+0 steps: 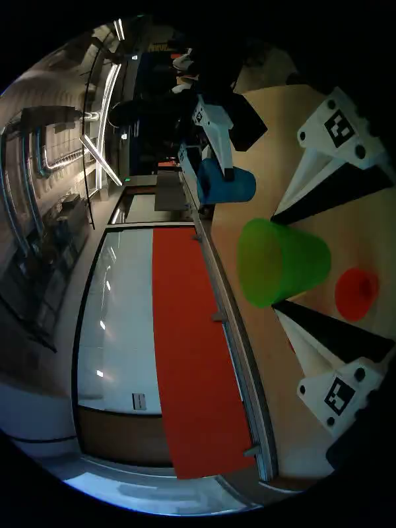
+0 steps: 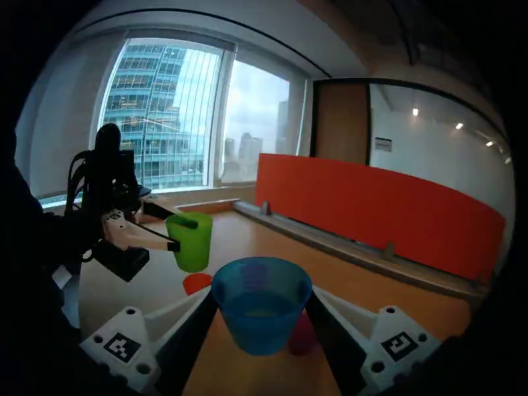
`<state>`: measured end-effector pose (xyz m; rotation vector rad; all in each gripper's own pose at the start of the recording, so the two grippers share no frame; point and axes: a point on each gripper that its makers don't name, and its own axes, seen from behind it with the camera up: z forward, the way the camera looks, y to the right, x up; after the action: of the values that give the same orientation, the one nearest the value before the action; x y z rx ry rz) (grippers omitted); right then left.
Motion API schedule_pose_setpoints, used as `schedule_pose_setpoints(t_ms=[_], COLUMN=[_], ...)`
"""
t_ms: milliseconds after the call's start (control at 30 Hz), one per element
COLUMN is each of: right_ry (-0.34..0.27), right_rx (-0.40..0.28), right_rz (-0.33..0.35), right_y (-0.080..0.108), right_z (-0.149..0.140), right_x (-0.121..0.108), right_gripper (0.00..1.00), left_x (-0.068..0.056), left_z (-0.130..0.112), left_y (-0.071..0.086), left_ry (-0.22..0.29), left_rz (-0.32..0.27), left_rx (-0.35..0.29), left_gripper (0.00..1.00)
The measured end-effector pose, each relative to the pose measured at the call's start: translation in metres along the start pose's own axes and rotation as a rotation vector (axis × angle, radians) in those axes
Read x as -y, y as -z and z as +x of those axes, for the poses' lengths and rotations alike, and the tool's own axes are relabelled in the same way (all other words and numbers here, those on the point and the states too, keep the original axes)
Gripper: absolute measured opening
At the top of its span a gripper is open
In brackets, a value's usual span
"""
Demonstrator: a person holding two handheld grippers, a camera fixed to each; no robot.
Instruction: Pour water
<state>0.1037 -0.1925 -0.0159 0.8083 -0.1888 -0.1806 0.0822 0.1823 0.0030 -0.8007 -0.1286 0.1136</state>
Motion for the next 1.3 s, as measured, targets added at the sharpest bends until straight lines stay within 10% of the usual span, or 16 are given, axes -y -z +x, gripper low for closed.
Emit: schedule_pose_setpoints(t_ms=[667,1300], right_ry=[0.076,0.279], right_rx=[-0.066,-0.109], right_rz=[0.017,0.017], right_y=[-0.016,-0.035], right_z=[0.051,0.104], right_x=[-0.01,-0.016], right_gripper=[0.91,0.91], left_x=[-0.008,-0.016], left_z=[0.003,0.008], left_y=[0.006,0.007], left_ry=[-0.016,-0.038], left_rz=[-0.02,-0.039], left_rx=[-0.014,-0.022], left_gripper=[0.84,0.84])
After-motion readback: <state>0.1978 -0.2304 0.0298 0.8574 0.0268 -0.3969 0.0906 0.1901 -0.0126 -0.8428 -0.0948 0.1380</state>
